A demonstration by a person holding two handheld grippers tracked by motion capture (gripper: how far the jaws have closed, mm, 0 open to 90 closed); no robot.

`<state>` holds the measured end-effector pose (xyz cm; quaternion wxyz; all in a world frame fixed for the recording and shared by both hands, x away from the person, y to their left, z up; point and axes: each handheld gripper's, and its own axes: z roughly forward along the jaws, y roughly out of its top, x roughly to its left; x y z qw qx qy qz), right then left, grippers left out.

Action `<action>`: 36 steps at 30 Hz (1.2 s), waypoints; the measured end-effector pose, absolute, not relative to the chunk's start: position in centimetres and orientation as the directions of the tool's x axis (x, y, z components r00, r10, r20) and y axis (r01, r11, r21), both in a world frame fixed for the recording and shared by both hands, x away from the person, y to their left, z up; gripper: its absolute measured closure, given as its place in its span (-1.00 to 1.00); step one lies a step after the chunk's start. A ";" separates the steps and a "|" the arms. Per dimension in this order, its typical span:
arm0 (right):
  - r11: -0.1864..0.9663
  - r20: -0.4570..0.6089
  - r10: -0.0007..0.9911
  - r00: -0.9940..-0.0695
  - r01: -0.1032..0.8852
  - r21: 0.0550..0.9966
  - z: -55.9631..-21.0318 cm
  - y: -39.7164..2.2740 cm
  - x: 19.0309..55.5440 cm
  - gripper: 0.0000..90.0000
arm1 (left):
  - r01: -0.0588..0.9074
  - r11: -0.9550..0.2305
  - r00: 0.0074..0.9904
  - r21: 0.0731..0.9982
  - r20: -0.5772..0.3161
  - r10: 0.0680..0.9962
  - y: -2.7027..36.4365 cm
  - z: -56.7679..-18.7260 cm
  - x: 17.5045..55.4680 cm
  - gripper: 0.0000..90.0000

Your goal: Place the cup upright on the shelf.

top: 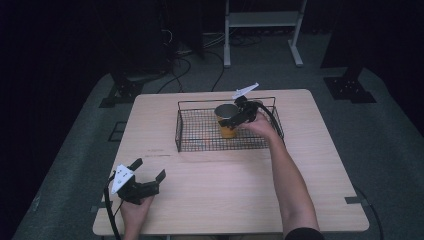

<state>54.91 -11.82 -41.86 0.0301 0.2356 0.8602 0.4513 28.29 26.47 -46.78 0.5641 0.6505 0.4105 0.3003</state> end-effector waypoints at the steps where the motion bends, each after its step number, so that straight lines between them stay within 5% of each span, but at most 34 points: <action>1: 0.484 0.157 0.435 -0.887 0.377 0.789 -41.8 -11.8 54.9 -0.72 | 0.195 -0.027 0.483 0.980 -0.072 0.873 26.5 -46.8 28.3 -1.00; 36: 0.559 0.102 0.433 -0.896 0.356 0.749 -41.5 -12.2 54.7 -0.86 | 0.195 -0.027 0.481 0.980 -0.071 0.874 26.4 -46.8 28.3 -1.00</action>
